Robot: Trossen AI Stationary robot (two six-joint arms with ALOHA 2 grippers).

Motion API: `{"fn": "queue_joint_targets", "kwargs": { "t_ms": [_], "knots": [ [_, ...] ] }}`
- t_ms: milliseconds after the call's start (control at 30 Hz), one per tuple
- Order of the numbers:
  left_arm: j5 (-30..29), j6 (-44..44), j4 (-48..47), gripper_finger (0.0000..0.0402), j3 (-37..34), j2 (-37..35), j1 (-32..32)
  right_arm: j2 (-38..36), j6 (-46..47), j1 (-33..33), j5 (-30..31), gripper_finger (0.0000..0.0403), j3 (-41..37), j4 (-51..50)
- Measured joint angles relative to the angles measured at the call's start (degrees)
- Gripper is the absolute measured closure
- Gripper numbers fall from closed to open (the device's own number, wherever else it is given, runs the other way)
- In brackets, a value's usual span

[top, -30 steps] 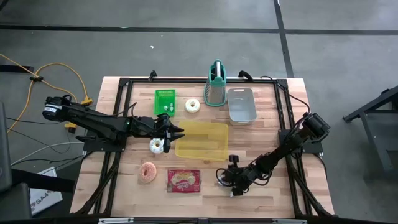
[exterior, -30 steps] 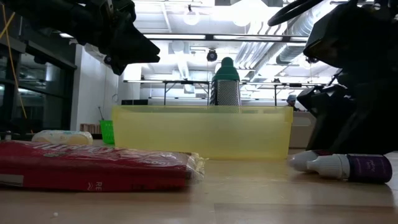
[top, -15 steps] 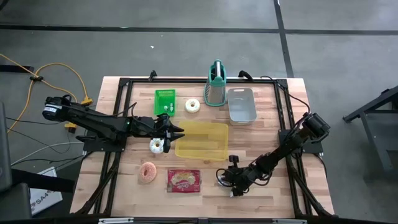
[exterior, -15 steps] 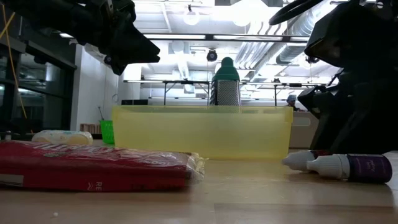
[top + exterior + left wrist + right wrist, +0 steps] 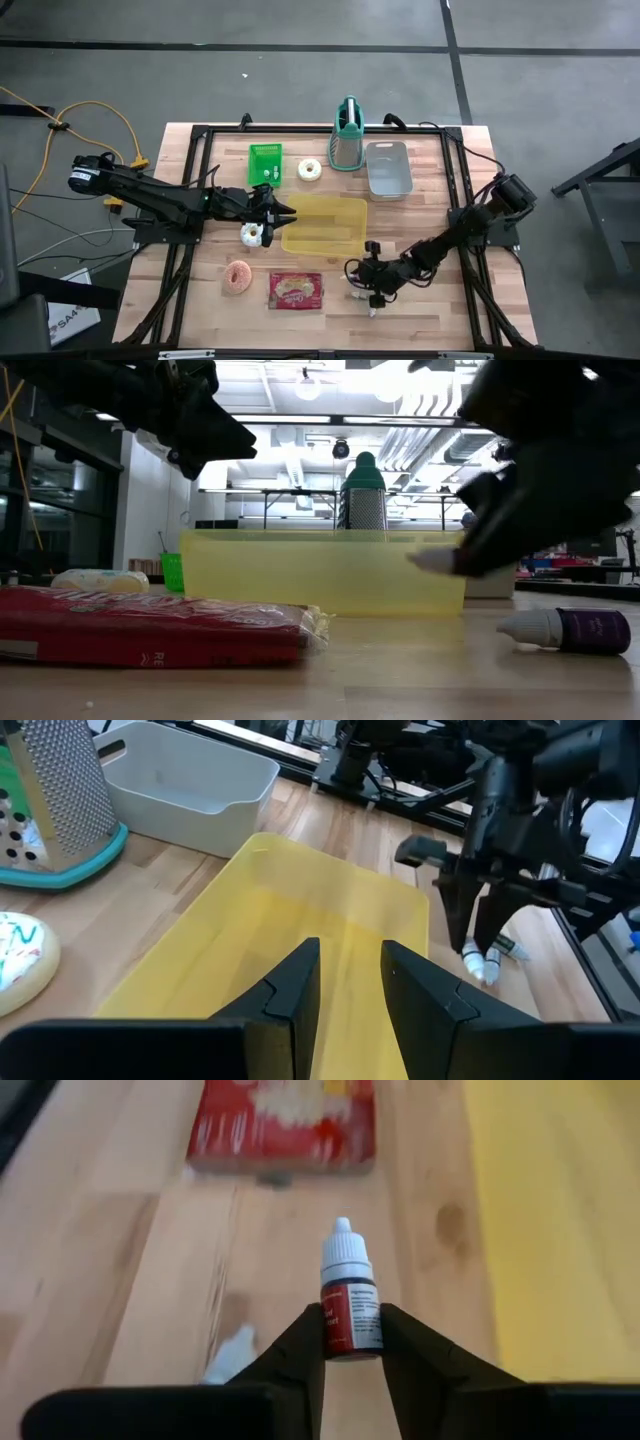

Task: Pick & Place Food Item
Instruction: Put the red food coloring bottle into the green bin

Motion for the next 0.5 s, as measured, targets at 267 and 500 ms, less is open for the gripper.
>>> {"fn": "queue_joint_targets", "kwargs": {
  "t_ms": [267, 500],
  "knots": [
    [0.83, 3.16, 2.66, 0.0297, 0.0, 0.0, 0.02, -4.71, -5.51, -5.3, -2.38, 0.0328, 0.04, 5.9],
    [4.63, 6.06, 8.6, 0.0297, 0.01, 0.63, 0.0, -5.83, -8.72, -10.87, -5.92, 0.0328, 0.02, 15.65]
  ]
}}
